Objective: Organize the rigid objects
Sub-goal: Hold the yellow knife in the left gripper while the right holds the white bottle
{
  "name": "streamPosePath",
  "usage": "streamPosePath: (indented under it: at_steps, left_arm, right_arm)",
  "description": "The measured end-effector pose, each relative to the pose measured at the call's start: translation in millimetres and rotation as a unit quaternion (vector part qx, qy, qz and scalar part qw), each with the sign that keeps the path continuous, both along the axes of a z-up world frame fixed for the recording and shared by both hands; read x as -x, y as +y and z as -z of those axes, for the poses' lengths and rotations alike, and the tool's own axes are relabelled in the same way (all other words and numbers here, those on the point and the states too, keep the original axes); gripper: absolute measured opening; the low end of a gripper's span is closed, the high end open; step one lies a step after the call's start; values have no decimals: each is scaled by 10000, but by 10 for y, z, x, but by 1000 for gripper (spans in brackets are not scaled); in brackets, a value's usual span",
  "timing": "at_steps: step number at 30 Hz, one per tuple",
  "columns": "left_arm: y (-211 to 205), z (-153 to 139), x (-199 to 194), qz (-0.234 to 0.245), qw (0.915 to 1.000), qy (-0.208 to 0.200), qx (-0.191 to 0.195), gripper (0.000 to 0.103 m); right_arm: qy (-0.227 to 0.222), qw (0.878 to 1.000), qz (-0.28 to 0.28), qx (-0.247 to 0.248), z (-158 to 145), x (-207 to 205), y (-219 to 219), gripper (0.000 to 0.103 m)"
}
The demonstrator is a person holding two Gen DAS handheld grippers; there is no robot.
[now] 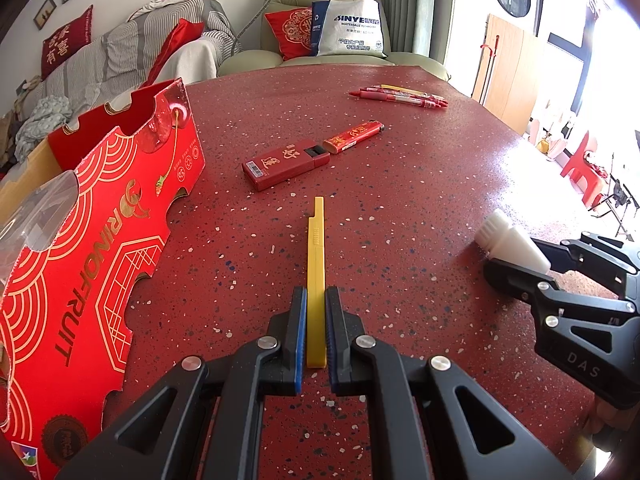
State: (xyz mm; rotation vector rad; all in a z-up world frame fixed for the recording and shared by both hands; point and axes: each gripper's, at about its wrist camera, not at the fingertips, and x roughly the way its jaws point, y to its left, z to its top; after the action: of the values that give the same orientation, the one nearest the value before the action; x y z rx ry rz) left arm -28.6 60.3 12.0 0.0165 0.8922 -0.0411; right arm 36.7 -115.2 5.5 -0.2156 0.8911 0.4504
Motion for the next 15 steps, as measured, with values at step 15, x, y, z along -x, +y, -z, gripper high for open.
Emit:
streamPosePath:
  at_steps: [15]
  left_arm:
    - [9,-13,316,50,9998,-31,167,9]
  right_arm:
    - [65,9999,-145,59,-6,112,26,34]
